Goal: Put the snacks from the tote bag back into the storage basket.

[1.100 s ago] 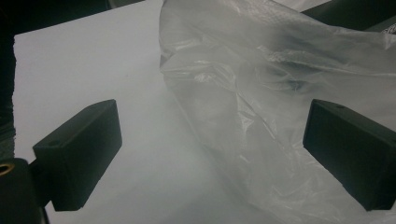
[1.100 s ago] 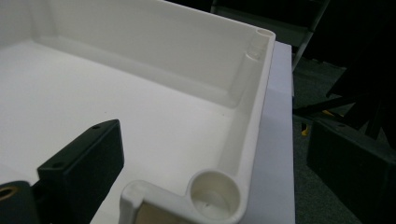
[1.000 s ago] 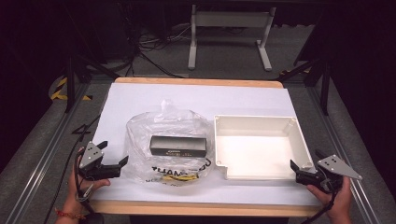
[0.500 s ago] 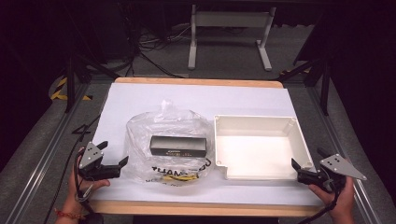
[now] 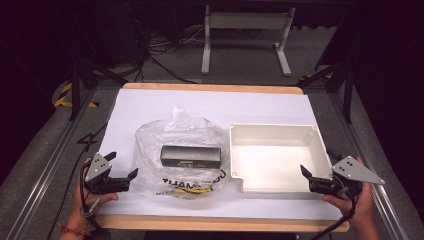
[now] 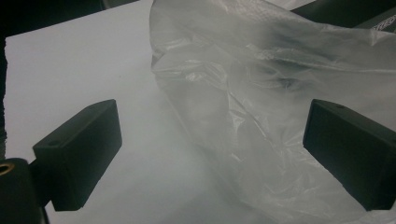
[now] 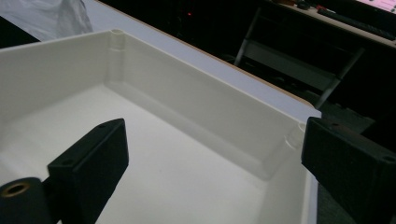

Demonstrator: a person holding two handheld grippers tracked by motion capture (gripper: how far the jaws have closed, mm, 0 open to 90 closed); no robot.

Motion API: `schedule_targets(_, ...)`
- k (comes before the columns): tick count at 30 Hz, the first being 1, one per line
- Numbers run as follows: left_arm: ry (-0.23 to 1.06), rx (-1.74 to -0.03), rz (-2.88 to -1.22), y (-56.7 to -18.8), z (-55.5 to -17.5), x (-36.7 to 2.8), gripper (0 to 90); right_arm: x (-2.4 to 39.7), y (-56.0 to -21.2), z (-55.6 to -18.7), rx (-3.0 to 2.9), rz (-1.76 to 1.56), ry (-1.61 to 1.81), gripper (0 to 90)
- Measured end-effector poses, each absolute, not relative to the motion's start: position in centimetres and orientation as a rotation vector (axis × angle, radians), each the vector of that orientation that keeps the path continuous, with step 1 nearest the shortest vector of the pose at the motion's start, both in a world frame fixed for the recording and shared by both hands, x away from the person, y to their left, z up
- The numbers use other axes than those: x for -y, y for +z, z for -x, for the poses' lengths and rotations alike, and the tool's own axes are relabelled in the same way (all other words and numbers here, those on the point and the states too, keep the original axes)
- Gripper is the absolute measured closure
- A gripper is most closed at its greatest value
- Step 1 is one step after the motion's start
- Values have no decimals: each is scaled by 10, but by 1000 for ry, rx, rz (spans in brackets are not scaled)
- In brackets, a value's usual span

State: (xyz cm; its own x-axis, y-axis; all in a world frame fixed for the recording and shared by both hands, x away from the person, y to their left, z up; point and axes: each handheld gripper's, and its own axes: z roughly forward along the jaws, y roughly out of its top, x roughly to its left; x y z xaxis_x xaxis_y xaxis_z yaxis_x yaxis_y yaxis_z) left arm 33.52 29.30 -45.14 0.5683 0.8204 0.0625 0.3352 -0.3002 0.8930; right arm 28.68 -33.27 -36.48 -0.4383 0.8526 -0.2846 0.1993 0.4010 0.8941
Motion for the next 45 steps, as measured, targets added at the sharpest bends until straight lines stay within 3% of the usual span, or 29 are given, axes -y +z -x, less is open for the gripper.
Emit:
schedule_targets(13, 668, -939, -1892, -453, -334, -291, 54, 287, -357, -322, -2015, -749, 1111, 151)
schedule_targets(18, 663, -944, -1890, -453, -335, -292, 54, 269, -357, -339, -2099, -695, 1147, 228)
schedule_targets(23, 651, -940, -1899, -454, -335, -291, 54, 246, -355, -361, -2161, -646, 1170, 214)
schedule_targets(36, 647, -944, -1909, -455, -336, -290, 54, 184, -343, -404, -2376, -468, 1147, 314)
schedule_targets(45, 644, -944, -1909, -456, -336, -290, 54, 144, -342, -420, -2542, -355, 1079, 329)
